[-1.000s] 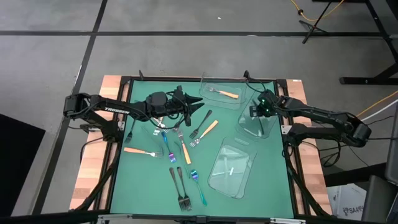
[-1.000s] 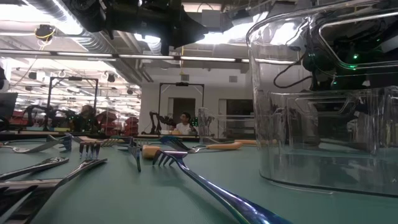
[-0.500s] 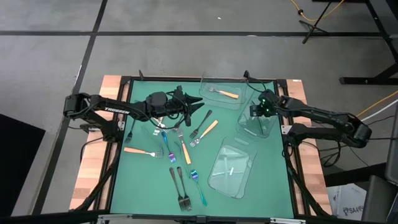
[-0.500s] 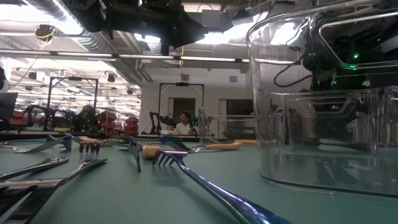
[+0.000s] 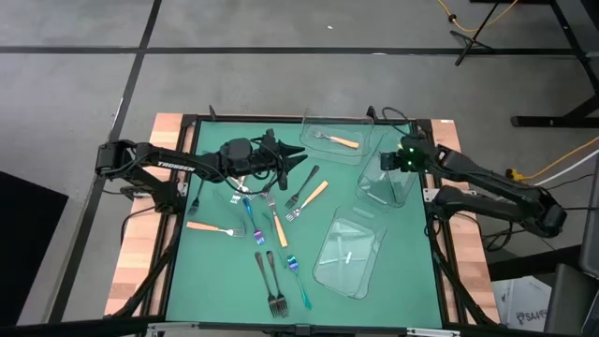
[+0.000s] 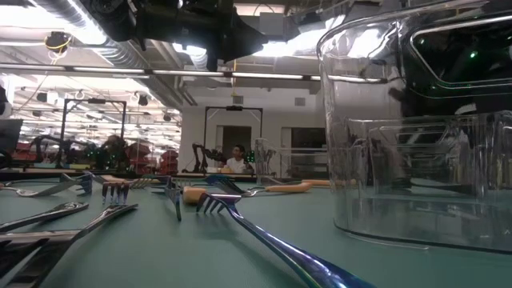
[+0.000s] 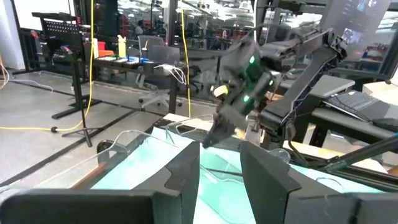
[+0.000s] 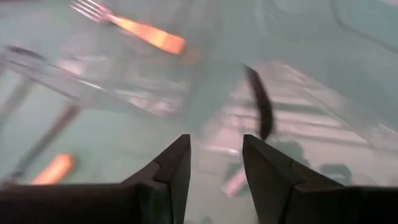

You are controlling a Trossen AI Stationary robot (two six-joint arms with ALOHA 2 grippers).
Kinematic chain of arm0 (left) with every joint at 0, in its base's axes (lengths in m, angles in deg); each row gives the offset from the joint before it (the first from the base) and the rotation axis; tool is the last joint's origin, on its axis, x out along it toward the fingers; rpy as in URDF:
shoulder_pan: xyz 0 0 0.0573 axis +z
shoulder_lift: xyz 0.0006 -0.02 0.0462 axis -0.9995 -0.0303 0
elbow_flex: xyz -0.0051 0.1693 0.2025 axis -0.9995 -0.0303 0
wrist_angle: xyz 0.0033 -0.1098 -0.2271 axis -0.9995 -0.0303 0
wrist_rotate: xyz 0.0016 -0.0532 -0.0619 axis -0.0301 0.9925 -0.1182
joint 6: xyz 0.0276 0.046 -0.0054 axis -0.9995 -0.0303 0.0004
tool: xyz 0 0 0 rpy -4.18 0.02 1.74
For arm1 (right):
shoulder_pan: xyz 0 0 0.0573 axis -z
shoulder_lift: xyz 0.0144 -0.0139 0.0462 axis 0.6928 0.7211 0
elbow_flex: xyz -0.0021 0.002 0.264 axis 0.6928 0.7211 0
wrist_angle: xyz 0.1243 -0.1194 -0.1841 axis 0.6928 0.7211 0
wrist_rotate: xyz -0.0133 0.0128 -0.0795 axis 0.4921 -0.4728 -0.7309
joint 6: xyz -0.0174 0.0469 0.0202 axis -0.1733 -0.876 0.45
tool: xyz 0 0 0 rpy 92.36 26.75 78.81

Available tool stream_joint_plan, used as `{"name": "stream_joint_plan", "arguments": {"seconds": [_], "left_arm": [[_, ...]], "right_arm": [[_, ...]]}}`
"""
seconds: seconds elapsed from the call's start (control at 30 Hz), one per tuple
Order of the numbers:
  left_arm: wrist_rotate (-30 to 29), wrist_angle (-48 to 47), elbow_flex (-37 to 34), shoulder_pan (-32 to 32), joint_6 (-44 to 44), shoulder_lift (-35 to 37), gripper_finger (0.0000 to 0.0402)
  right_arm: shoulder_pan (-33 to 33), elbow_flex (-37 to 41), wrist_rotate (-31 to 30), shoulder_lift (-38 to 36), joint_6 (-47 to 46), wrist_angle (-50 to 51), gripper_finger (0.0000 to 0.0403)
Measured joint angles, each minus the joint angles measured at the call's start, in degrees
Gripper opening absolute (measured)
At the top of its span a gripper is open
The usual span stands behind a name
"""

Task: Sort silverware by color (type)
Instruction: Put the orange fork into the top transparent bin

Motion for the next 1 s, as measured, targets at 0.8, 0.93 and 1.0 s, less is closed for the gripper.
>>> {"name": "stream_joint_plan", "arguments": {"seconds": [0.8, 0.93, 1.0], "left_arm": [[9.7, -4.1, 0.0, 0.0, -3.2, 0.2, 0.0110], [10.6, -4.1, 0.0, 0.0, -3.3, 0.4, 0.0110], [10.6, -4.3, 0.0, 0.0, -3.3, 0.4, 0.0110]], "right_arm": [[-1.3, -0.4, 18.6, 1.2, 5.2, -44.3, 0.0136], [-5.9, -4.3, 18.7, 5.2, 10.2, -43.6, 0.0136], [-8.8, -7.0, 18.7, 7.8, 13.7, -43.6, 0.0136]]}}
